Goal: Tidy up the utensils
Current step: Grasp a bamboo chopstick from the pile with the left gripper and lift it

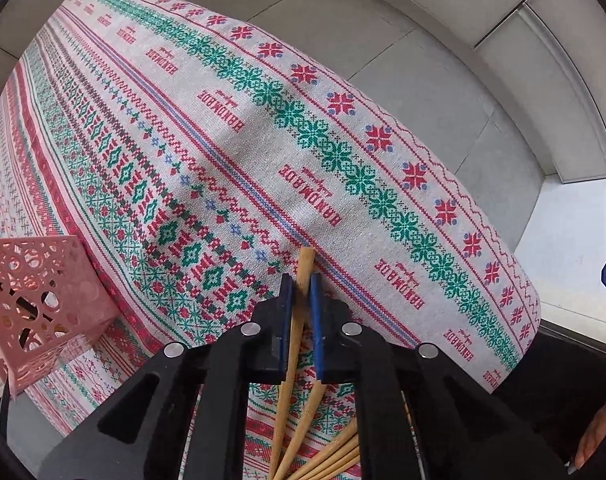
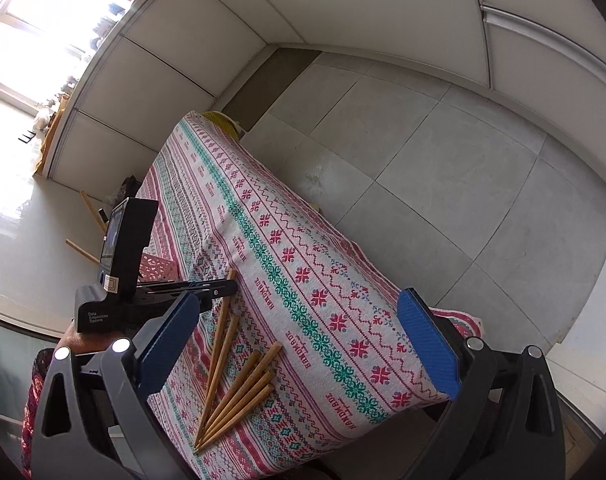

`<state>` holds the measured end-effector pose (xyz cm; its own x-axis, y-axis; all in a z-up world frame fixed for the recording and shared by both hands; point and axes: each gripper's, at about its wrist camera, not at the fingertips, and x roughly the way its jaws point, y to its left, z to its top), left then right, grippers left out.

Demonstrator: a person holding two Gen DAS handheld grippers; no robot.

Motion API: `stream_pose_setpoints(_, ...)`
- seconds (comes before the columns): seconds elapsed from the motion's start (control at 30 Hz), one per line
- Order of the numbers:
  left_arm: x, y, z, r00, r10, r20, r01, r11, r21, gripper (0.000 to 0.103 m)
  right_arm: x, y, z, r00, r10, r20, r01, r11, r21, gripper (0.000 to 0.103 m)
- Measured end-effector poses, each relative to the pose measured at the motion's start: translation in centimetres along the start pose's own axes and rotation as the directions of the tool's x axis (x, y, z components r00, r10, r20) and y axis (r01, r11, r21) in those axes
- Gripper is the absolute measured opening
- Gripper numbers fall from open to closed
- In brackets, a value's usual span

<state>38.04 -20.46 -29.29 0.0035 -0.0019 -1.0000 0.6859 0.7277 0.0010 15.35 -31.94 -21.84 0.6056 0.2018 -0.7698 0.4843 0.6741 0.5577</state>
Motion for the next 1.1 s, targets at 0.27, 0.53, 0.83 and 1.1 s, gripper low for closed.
stream_pose_setpoints(0.27,-8.1,2.6,-8.8,0.966,0.042,0.256,-0.026,0.997,-0.066,0.007,3.1,2.9,-0.7,0.992,0.045,-0.114,-0.047,0.999,-0.013,0.091)
stream_pose_setpoints(0.53,-17.5,5.9,-17.3,0.869,0.111,0.483,-0.020,0.982,-0.190,0.007,11.3,10.1,-3.5,0.915,0.001,-0.404,0.016,0.999,0.039,0.069)
stream_pose_setpoints(0.83,-21.7,8.4,-23.8,0.769,0.163,0.618,0.042,0.952,-0.304,0.007,16.9,12.9,-4.3,0.850,-0.233,-0.472,0.268,0.963,0.008,0.050)
stream_pose_setpoints(1.1,-22.7,9.1,-25.9,0.729,0.181,0.660,0.083,0.934,-0.347,0.006,18.1,13.0,-5.1,0.866,-0.258,-0.427,0.326,0.941,0.091,0.009)
